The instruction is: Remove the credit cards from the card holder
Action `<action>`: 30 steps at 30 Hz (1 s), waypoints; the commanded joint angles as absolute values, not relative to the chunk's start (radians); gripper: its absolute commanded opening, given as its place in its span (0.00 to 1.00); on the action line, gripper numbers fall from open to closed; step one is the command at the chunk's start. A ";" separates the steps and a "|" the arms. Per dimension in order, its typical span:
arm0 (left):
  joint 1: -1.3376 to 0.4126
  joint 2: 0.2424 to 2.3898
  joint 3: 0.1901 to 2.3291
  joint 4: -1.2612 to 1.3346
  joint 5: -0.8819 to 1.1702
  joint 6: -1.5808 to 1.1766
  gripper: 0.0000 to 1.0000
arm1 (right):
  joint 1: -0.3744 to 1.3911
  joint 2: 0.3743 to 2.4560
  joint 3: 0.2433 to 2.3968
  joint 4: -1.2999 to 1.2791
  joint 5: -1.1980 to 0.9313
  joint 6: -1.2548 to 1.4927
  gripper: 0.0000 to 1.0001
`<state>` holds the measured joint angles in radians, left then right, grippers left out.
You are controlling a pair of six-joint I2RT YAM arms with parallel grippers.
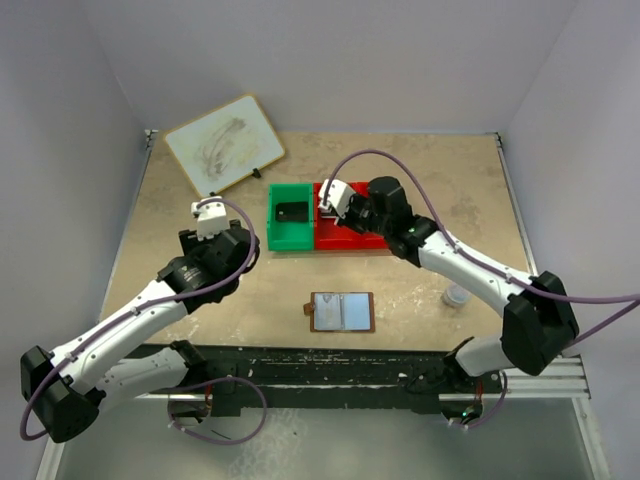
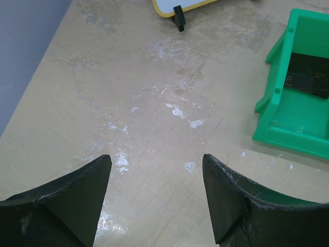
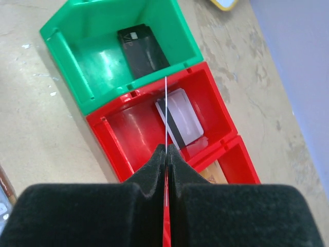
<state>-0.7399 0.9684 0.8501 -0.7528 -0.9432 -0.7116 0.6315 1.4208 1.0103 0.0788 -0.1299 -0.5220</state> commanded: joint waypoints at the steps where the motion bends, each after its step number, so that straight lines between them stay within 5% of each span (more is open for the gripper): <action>1: -0.733 0.965 0.891 -0.755 -0.964 -0.683 0.70 | 0.641 1.440 1.074 0.017 -0.173 -0.685 0.00; 30: -0.733 0.928 0.878 -0.736 -0.885 -0.647 0.73 | 0.641 1.837 1.320 -0.062 0.050 -0.779 0.00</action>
